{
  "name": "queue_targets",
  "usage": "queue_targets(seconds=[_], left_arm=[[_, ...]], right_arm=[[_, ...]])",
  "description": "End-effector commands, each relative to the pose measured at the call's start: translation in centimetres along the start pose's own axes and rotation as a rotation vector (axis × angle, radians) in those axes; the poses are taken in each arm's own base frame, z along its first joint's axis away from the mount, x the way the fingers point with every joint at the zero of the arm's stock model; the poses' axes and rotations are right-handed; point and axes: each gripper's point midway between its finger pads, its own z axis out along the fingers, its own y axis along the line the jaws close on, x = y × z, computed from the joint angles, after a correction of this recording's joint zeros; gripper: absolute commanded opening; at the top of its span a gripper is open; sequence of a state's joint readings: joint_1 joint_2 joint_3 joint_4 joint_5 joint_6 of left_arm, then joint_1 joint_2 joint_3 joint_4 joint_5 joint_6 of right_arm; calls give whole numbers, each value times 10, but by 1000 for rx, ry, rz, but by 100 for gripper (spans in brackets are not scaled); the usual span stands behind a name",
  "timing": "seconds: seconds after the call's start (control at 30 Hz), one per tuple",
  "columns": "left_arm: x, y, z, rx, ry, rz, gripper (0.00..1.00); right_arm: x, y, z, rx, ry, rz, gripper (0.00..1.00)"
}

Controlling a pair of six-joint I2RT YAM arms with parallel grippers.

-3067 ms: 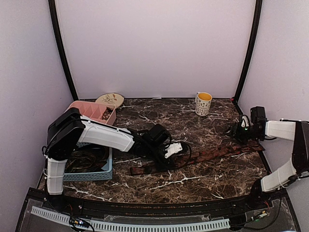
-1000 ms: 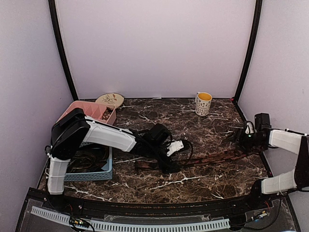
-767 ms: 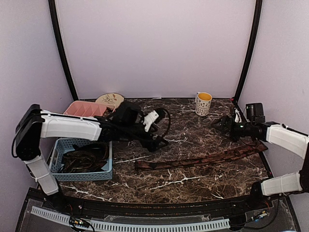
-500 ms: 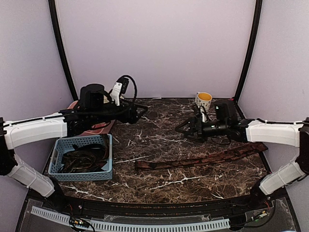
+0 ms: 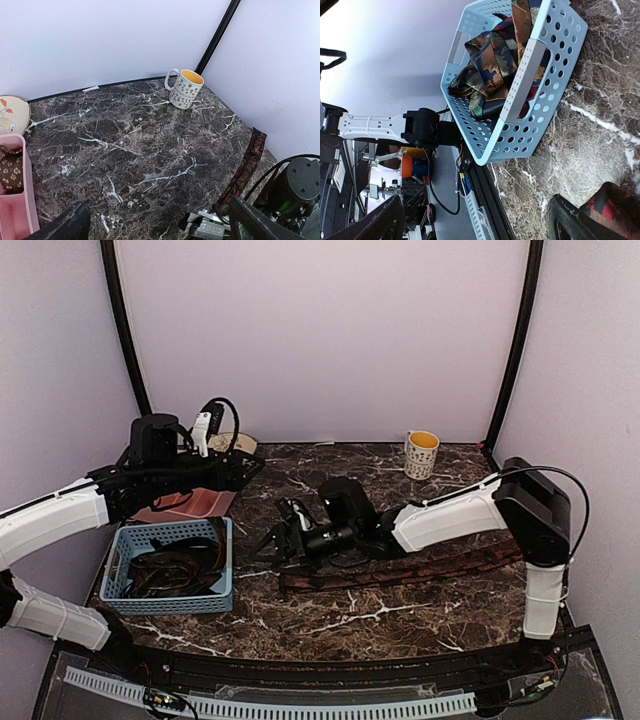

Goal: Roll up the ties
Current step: Smooth out the tie at the center of the board.

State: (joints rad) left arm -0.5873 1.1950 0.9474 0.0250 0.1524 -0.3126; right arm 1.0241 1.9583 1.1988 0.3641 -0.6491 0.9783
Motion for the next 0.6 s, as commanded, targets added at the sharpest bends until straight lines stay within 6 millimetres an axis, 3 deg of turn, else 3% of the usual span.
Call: queue_targets(seconds=[0.0,0.23,0.37,0.47,0.57], left_arm=[[9,-1,-12,6,15,-17,99],[13,6,-15,-34,26,-1,99],[21,12,-12,-62,65,4,99],[32,9,-5,-35,120,17,99],[43,-1,1,26,162,36,99]], right_arm=[[-9,6,21,-60,-1,32,99],[15,-72,52,42,47,216,99],[26,-96,59,62,62,267,98],[15,-70,48,18,33,219,97],[-3,-30,19,-22,-27,103,98]])
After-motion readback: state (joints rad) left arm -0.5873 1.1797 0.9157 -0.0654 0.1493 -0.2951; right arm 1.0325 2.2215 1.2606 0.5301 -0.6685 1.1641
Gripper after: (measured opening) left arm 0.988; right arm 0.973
